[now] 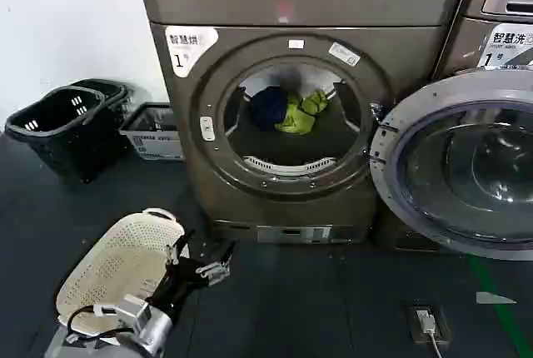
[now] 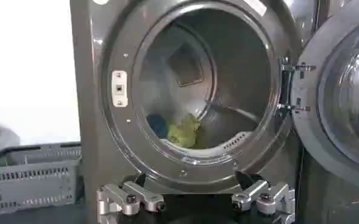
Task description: Grasp the clothes from the dryer.
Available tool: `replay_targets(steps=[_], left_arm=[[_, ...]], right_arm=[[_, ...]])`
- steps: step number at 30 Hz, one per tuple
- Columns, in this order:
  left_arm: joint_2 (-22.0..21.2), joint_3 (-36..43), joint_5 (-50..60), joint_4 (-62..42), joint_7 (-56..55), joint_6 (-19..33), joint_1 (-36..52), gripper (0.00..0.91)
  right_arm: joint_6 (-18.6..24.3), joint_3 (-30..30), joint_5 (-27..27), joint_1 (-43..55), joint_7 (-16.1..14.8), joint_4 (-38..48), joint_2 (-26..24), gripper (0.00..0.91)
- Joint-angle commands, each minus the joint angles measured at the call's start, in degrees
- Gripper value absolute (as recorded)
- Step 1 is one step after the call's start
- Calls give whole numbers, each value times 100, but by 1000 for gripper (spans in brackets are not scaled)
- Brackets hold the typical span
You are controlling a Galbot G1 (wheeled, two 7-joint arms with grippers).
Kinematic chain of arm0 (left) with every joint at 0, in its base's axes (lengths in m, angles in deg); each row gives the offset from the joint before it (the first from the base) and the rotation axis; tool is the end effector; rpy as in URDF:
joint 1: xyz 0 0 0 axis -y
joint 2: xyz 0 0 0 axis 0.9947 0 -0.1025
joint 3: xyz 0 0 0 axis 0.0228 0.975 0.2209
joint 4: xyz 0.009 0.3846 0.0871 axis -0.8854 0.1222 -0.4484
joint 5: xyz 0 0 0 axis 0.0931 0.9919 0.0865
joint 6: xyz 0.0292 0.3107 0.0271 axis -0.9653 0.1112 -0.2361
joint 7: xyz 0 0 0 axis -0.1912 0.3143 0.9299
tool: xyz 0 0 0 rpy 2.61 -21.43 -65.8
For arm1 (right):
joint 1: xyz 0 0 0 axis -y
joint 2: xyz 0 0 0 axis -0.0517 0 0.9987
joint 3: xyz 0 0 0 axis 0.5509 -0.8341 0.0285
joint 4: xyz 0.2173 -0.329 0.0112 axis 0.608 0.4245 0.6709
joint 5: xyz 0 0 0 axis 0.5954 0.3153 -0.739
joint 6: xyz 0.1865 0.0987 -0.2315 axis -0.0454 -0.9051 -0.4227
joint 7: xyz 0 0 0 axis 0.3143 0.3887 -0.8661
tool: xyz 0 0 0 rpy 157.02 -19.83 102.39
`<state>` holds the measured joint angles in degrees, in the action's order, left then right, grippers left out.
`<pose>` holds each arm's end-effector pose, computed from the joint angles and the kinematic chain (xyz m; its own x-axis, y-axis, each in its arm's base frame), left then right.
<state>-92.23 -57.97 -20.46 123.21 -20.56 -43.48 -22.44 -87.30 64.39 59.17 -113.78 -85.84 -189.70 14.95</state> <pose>0.1192 0.0396 -0.2696 -0.9400 0.3062 0.1505 0.3119 0.9500 0.0153 -0.0869 -0.4399 -0.0188 -0.2340 0.7535 -0.6144 0.9711 0.1511 -0.1846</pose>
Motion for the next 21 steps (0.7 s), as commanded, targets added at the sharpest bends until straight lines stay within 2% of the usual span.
replay_targets(steps=[1,21], left_arm=[[2,1,23,-12,27,12,8,907],[46,111,148,-52,206,-60,18,907]], right_arm=[[433,-14,93,40,-83,91,-17,907],[539,114,34,1,-168,155,15,907]])
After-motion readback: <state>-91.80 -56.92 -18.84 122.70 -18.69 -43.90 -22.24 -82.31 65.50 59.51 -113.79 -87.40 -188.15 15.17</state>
